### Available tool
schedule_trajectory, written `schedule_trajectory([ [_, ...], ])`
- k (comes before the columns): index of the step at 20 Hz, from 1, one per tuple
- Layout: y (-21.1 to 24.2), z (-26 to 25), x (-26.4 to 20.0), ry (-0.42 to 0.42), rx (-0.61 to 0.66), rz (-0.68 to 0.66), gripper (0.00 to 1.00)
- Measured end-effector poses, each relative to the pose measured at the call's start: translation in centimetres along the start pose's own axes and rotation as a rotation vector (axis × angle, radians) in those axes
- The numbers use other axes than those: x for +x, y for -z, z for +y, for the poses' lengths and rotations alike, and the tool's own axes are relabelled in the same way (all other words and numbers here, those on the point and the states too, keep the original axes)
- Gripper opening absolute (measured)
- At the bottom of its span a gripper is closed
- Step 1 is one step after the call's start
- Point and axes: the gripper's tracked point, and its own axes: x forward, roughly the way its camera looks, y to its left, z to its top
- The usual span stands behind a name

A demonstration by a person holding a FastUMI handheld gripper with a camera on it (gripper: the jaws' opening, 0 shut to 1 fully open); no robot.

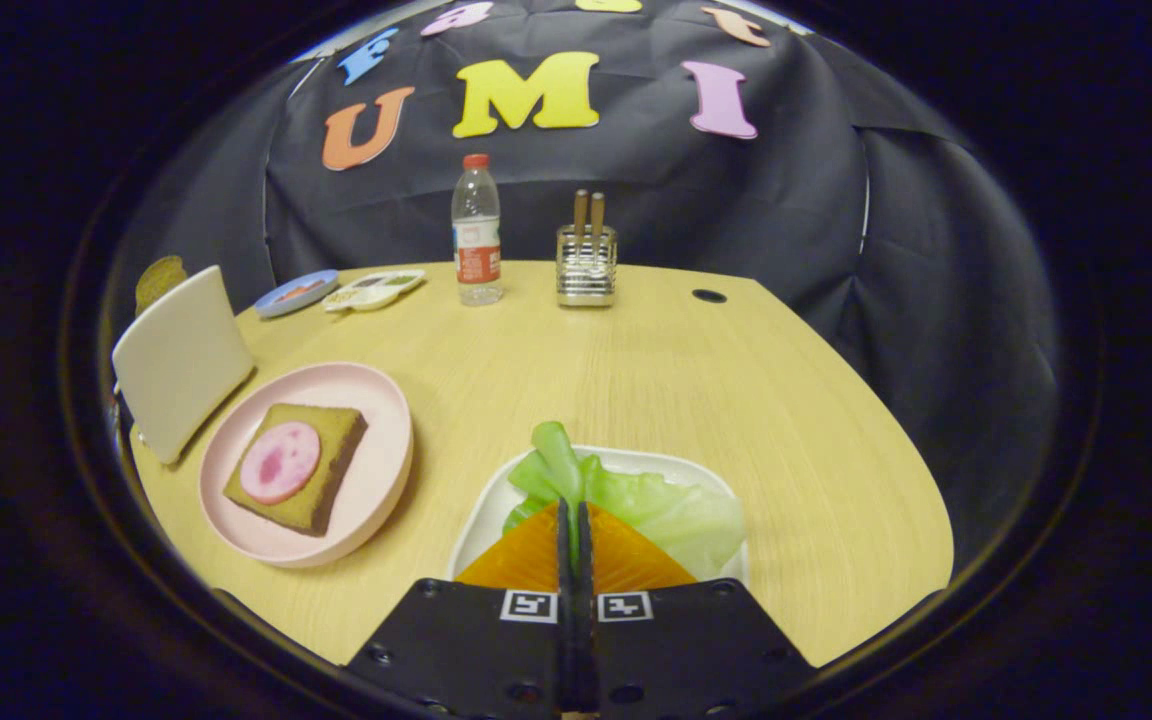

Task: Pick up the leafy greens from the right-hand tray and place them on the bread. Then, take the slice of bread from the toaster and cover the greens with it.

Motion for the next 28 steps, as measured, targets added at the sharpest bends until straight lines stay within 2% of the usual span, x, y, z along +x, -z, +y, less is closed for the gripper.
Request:
schedule_trajectory([
  [8,-4.2,2.4,-3.6,-0.041,0.109,-0.135,0.00],
  [15,-6.8,9.5,-5.0,-0.051,0.106,-0.179,0.00],
  [21,-5.9,16.7,-3.7,-0.082,0.039,-0.143,0.00],
  [28,-4.4,21.6,-2.3,-0.127,0.071,-0.109,0.00],
])
